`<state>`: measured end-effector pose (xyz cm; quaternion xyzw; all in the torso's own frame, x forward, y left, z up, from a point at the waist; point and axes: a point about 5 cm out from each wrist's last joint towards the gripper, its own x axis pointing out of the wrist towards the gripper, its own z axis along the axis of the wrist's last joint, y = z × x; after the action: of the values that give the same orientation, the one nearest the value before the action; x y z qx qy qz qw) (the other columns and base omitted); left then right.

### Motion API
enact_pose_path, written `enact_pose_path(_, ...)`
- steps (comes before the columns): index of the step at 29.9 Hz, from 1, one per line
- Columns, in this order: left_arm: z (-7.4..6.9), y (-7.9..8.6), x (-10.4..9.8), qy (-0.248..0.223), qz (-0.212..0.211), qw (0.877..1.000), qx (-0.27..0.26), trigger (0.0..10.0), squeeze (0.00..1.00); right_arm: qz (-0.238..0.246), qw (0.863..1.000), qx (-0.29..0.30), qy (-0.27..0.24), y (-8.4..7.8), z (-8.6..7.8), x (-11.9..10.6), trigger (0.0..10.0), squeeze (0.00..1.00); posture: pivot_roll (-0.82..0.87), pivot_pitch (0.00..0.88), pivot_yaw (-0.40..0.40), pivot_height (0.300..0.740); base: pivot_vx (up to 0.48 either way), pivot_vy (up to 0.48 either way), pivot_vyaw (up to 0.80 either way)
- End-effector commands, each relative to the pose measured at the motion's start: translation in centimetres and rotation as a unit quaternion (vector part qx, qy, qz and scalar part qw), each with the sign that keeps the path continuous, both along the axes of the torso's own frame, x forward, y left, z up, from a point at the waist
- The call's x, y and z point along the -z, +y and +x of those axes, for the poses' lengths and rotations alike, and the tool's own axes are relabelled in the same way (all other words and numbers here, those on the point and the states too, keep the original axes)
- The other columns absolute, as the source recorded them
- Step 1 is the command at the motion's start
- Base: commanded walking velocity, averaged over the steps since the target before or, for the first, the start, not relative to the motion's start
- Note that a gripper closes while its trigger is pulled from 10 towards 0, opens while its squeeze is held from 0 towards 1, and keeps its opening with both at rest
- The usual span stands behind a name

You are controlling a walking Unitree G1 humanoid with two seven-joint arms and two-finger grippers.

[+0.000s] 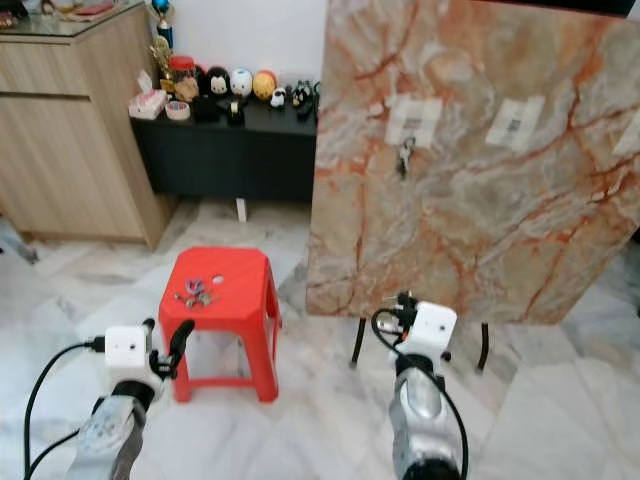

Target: Hang keys on a hook

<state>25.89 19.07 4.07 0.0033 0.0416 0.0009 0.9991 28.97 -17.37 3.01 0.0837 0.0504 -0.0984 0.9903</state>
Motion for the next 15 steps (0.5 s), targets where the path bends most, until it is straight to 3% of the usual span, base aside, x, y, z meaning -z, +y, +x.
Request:
enact_pose_path(1, 0.07, 0.29, -0.2, 0.001, 0.014, 1.0, 0.003, 10.0, 0.0, 0.003, 1.0, -0.002, -0.011, 0.35, 0.48, -0.55, 10.0, 0.0, 0.05, 0.0, -0.084, 0.74, 0.0, -0.315, 0.0)
enact_pose_path(10, -0.07, 0.28, -0.23, 0.0, 0.012, 1.0, 0.004, 10.0, 0.0, 0.004, 1.0, -0.002, -0.011, 0.35, 0.56, -0.6, 10.0, 0.0, 0.06, 0.0, -0.083, 0.74, 0.0, -0.311, 0.0)
enact_pose_path(15, -0.08, 0.24, -0.26, -0.002, 0.009, 1.0, 0.002, 10.0, 0.0, 0.005, 1.0, -0.002, -0.012, 0.35, 0.65, -0.66, 10.0, 0.0, 0.06, 0.0, -0.085, 0.74, 0.0, 0.0, 0.0)
